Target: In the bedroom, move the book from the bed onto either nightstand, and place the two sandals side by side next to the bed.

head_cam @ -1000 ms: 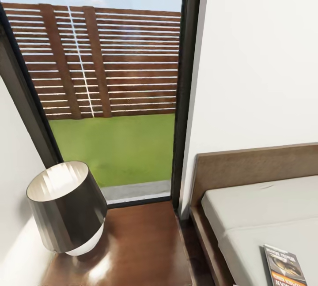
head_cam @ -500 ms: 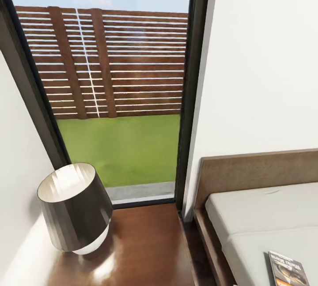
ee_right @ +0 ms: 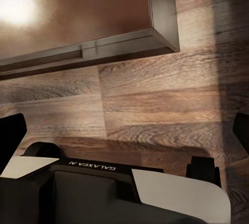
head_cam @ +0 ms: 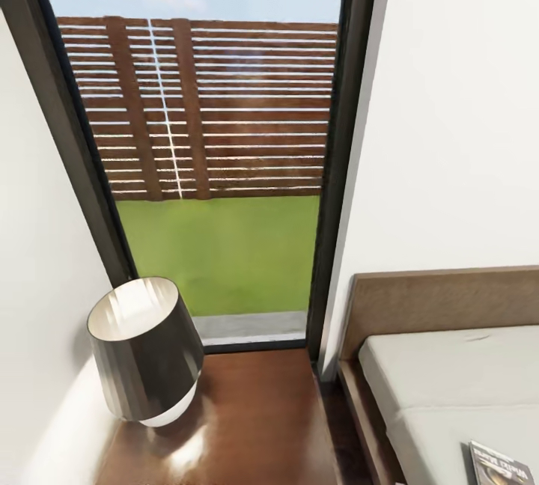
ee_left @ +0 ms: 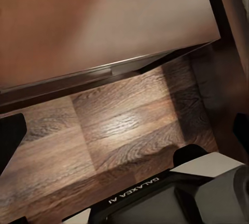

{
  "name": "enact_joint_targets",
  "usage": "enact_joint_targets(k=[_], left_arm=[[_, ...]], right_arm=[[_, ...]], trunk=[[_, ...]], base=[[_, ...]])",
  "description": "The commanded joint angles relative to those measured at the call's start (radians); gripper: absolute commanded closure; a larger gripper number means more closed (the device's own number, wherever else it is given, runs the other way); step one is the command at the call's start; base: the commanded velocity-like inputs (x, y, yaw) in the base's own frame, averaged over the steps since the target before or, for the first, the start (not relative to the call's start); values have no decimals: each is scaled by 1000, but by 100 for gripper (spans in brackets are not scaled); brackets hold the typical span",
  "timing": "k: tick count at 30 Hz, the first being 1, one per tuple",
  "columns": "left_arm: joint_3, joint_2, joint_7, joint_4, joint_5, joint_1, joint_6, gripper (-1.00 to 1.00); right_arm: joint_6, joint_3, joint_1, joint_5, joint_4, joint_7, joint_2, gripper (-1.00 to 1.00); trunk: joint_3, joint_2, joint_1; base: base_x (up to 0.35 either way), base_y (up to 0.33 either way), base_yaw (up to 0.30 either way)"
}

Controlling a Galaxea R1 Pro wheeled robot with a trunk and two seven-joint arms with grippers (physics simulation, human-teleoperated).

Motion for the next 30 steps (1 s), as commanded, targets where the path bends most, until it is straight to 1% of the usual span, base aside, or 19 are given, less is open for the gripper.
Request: enact_joint_targets(k=[1, 30], left_arm=[[-1, 0, -2, 1, 1, -1, -4, -100], [-1, 0, -2, 1, 1, -1, -4, -100]], right_arm=[[2, -7, -1, -7, 3, 4, -1, -100], [2, -7, -2, -7, 3, 4, -1, -100]], trunk=[[2, 7, -4], [93, 210, -115]], base=[[0, 0, 15], [0, 0, 1]])
